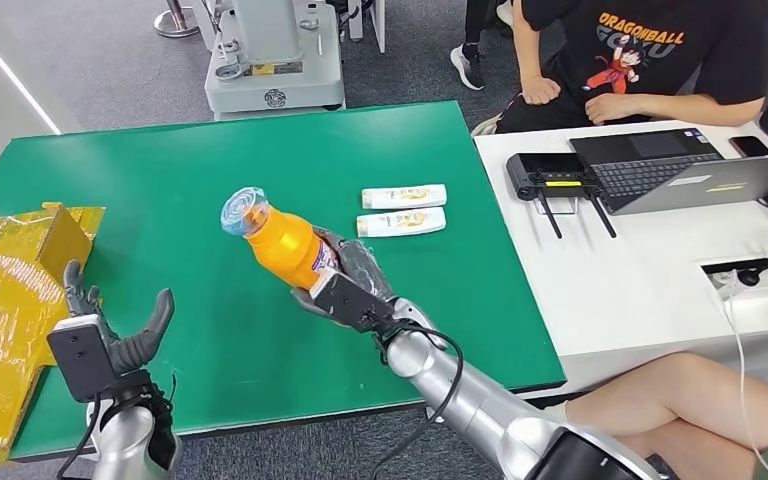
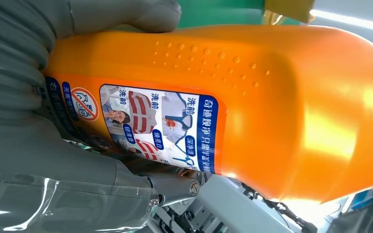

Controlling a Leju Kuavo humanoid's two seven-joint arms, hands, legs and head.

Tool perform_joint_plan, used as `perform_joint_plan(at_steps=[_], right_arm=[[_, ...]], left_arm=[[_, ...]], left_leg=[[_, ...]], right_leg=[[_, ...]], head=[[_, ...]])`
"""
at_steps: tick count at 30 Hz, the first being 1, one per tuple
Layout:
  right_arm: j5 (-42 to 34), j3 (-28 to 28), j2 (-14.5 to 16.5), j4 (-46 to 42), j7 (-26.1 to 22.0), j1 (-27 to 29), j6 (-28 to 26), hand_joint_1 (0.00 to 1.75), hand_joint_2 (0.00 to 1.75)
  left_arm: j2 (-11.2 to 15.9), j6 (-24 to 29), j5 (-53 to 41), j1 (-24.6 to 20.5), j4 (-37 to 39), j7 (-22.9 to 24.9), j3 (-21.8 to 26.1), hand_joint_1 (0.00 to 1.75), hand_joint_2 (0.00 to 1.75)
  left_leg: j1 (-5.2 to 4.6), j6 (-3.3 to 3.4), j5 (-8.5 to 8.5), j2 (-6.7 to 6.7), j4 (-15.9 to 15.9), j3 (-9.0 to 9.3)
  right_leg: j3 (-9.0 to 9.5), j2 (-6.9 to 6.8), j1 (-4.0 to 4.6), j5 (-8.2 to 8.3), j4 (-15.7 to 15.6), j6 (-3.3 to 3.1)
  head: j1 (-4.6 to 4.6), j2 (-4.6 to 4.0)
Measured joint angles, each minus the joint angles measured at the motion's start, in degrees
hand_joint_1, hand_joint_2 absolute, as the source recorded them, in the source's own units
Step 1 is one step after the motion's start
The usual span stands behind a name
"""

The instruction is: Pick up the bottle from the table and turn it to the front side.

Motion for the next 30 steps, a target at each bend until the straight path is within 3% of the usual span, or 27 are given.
perform_joint_plan(at_steps=[11, 30], right_arm=[[4.8, -1.7, 0.1, -0.4, -1.0, 3.3, 0.3, 1.75, 1.75], [11.9, -4.2, 0.0, 6.0, -2.0, 0.8, -3.7, 1.75, 1.75]], left_arm=[[0.0, -3.1, 0.7, -2.1, 0.9, 1.9, -5.3, 0.00, 1.75], [-0.2, -14.8, 5.5, -5.8, 5.2, 5.8, -12.4, 0.00, 1.75]], left_leg=[[0.00, 0.00, 0.00, 0.01, 0.0, -0.03], [0.00, 0.00, 0.00, 0.03, 0.0, -0.05]], right_leg=[[-0.03, 0.02, 0.00, 0.00, 0.0, 0.00], [-0.05, 0.04, -0.01, 0.01, 0.0, 0.00]], head=[[-0.01, 0.00], [0.00, 0.00]])
